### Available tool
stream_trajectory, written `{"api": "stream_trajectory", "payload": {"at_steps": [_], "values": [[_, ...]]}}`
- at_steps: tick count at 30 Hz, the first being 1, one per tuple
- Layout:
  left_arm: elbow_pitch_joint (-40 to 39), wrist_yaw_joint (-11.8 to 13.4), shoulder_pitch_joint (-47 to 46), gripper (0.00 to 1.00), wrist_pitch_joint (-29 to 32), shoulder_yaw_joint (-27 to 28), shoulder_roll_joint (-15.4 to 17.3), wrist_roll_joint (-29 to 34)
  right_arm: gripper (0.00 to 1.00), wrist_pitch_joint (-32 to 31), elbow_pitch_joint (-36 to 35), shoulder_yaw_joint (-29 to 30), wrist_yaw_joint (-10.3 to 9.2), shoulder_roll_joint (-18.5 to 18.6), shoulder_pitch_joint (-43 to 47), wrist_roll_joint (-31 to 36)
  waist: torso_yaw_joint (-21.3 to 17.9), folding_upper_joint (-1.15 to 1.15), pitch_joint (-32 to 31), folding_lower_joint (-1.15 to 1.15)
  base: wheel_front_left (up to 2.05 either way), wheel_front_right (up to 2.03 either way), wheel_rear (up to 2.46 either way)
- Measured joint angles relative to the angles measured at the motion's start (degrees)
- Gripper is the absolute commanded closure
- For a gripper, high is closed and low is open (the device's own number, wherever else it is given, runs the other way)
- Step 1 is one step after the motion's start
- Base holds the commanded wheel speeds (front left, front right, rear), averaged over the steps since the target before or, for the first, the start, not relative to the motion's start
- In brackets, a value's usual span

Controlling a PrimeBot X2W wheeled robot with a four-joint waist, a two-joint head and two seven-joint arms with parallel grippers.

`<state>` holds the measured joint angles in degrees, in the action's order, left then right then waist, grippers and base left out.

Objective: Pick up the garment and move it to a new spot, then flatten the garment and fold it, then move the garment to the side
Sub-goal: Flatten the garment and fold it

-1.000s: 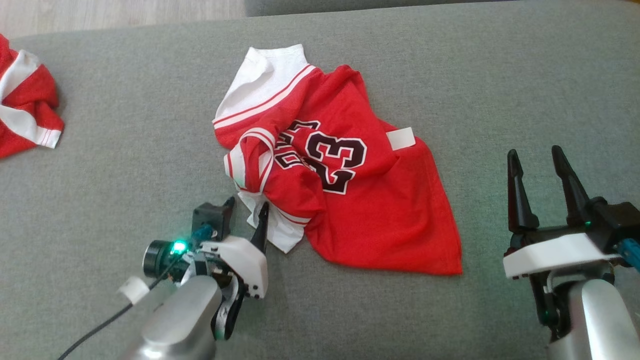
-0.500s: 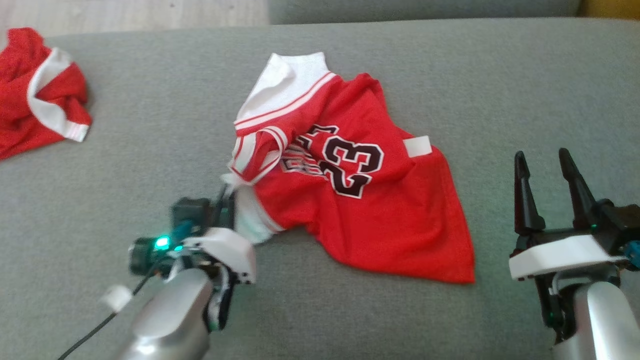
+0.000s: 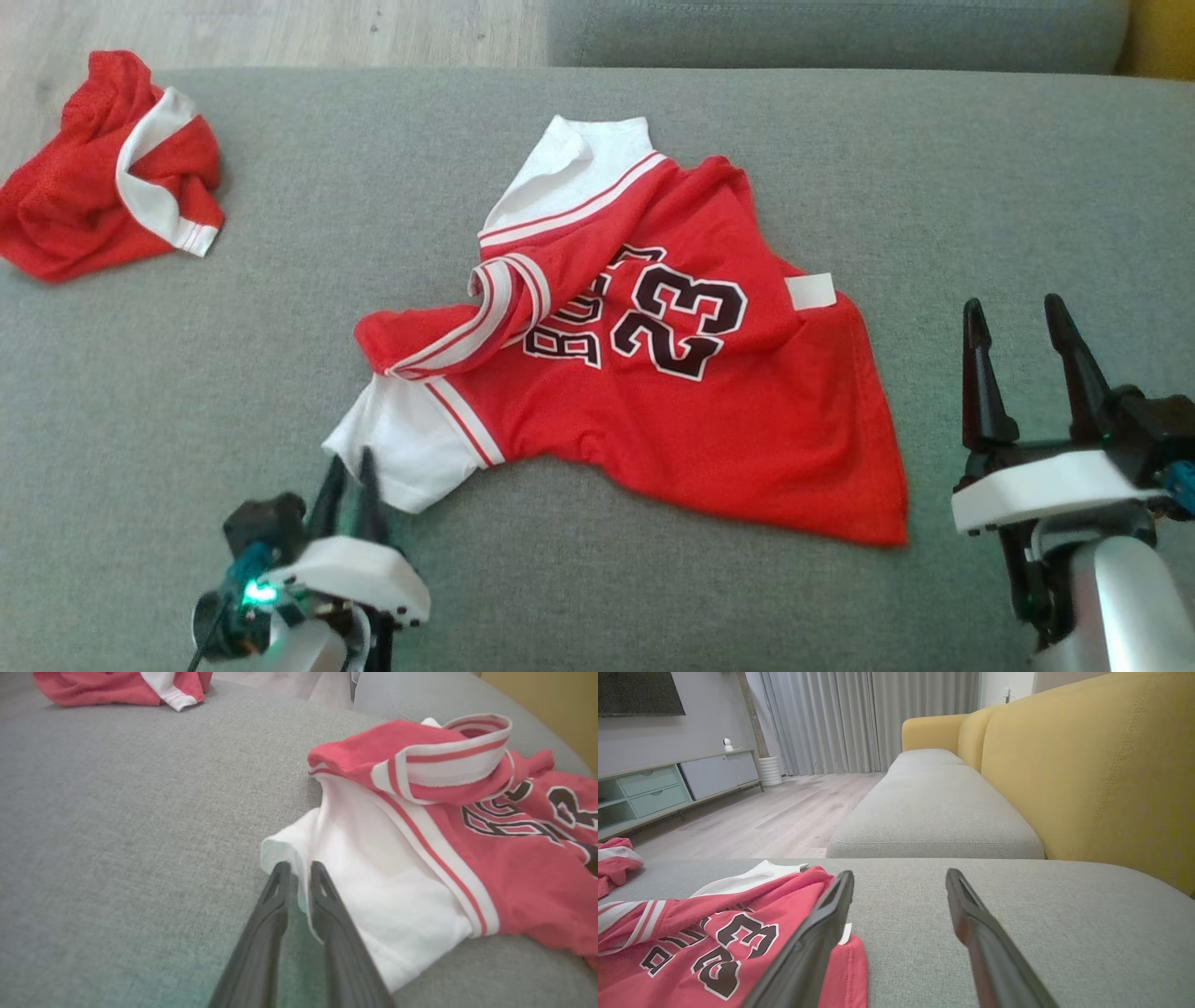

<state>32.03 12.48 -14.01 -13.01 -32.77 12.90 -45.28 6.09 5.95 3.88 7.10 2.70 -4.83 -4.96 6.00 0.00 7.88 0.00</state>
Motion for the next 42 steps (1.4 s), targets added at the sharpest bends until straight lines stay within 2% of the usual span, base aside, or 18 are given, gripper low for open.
{"api": "stream_trajectory", "payload": {"at_steps": [6,11,14,20,30,42], "values": [[-3.4,-2.0,3.1,0.0,-1.3,3.7,0.2,0.5,0.0,1.2,0.9,0.5,0.0,0.0,1.6,-0.2,-0.3,0.0,-1.1,0.0,0.0,0.0,0.0],[-10.6,-3.0,5.4,0.0,-1.3,10.4,0.3,6.5,0.0,2.1,1.8,0.7,0.0,0.0,2.2,-0.5,-0.4,0.0,-2.3,0.0,0.0,0.0,0.0],[-13.5,-3.7,7.9,0.0,-1.3,12.5,-0.1,9.9,0.0,3.7,1.8,1.1,0.0,0.0,2.5,-0.5,-0.4,0.0,-3.3,0.0,0.0,0.0,0.0],[-15.3,-5.4,11.3,0.0,-1.3,12.8,-1.0,13.2,0.0,4.7,2.0,1.2,0.0,0.0,6.0,-0.5,-0.2,0.0,-5.2,0.0,0.0,0.0,0.0],[-16.3,-5.5,14.8,0.0,-1.3,13.4,-2.5,14.9,0.0,5.4,3.7,-1.9,0.0,-0.1,8.0,-0.5,0.0,0.0,-8.0,0.0,0.0,0.0,0.0],[-15.6,-5.5,15.4,0.0,-1.3,14.4,-2.5,15.1,0.0,6.0,5.8,-3.5,0.0,-0.1,8.0,-0.5,0.0,0.0,-8.1,0.0,0.0,0.0,0.0]]}}
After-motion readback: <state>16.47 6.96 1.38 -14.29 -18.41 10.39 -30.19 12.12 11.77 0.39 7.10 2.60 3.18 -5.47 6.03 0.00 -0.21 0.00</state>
